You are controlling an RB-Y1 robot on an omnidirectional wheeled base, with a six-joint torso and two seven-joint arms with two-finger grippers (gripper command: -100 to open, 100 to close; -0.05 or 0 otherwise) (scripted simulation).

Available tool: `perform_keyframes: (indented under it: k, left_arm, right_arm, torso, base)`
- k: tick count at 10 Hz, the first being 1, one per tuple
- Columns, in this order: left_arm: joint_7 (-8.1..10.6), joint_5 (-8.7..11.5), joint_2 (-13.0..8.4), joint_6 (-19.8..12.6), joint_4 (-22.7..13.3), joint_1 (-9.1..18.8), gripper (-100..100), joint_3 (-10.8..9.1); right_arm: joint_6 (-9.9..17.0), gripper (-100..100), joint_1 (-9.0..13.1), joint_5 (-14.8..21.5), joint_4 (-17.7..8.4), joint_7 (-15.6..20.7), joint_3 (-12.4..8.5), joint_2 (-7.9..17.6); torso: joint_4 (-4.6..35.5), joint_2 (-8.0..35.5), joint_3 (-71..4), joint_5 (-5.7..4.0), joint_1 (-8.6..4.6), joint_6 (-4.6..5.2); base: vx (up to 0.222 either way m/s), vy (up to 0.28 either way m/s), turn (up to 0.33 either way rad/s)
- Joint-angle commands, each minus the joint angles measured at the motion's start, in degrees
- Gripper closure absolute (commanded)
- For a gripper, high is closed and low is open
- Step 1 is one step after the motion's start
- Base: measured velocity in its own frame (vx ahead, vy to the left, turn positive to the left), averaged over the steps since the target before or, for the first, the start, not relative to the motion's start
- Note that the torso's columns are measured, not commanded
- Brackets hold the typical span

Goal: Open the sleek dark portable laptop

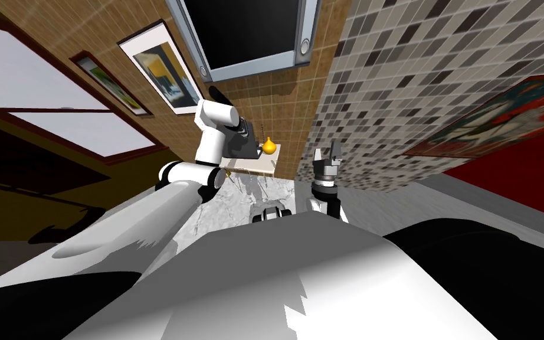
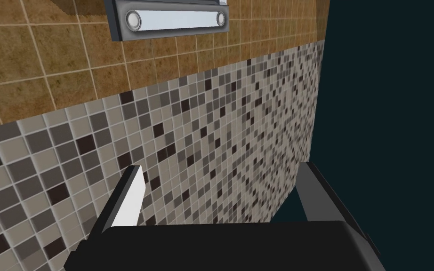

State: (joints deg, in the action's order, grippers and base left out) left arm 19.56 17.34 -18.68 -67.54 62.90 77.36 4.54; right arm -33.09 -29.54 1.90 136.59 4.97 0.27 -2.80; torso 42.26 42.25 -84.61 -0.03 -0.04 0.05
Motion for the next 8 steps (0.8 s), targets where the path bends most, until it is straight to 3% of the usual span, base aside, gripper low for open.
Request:
perform_keyframes:
  k: [1,3,4,5,6,8]
  left_arm:
    - [-0.26,0.24,-0.18,-2.1,4.69,-0.5,100,-0.4]
    - [-0.26,0.24,-0.18,-2.1,6.66,-0.5,100,-0.4]
    - [-3.43,2.11,-0.03,-4.79,8.46,-3.2,100,-3.41]
    - [-3.46,2.11,-0.03,-6.01,9.87,-4.42,100,-4.74]
    - [-3.46,2.11,-0.03,-7.97,12.54,-4.42,100,-4.74]
    - [-3.46,2.11,-0.03,-7.97,15.32,-4.42,100,-4.74]
  right_arm:
    - [0.0,0,0.0,0.0,0.0,0.0,-0.01,0.01]
    - [0.01,0,0.01,0.0,-0.01,0.0,-0.01,0.01]
    - [0.01,0,0.01,0.0,-0.01,0.0,-0.01,0.01]
    - [0.0,0,-0.01,0.0,0.0,0.0,-0.01,0.0]
    - [0.0,0,-0.01,0.0,0.0,0.0,0.0,0.0]
    - [0.0,0,0.01,0.0,0.0,0.0,0.0,0.0]
  torso:
    - [0.08,0.22,0.16,0.05,0.17,0.02]
    - [0.09,0.2,0.16,0.07,0.14,-0.05]
    - [0.04,0.09,0.08,0.04,0.06,-0.05]
    - [-0.07,-0.31,-0.15,-0.02,-0.19,-0.1]
    - [-0.13,-0.37,-0.22,-0.07,-0.27,-0.03]
    - [0.1,0.26,0.18,0.08,0.22,-0.04]
  base:
    - [-0.005,0.009,-0.008]
    - [-0.009,0.014,-0.002]
    - [0.104,-0.075,0.196]
    - [0.136,-0.129,0.166]
    - [0.065,-0.083,0.019]
    - [0.004,-0.009,-0.021]
